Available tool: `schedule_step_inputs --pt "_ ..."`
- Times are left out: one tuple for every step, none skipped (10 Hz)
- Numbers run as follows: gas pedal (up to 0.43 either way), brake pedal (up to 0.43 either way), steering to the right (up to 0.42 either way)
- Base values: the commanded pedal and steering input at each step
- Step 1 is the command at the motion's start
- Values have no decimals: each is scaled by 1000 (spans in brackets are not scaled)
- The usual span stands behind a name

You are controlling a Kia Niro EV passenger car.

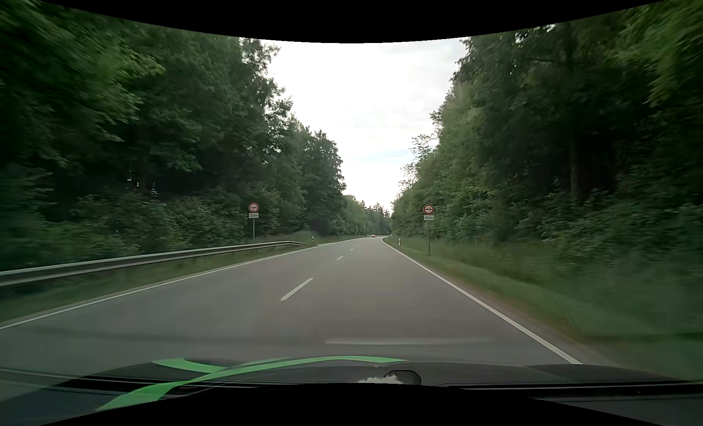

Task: Follow the waypoints while adhering to traffic rules and regulations

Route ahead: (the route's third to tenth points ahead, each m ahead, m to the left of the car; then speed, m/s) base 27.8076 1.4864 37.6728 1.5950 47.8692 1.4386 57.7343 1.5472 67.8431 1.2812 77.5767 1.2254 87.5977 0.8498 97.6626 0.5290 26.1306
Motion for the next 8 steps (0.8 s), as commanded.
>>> schedule_step_inputs --pt "260 0 -2" --pt "260 0 -2" --pt "268 0 -1" --pt "268 0 -1" --pt "268 0 -1" --pt "268 0 -1" --pt "280 0 -1" --pt "280 0 -1"
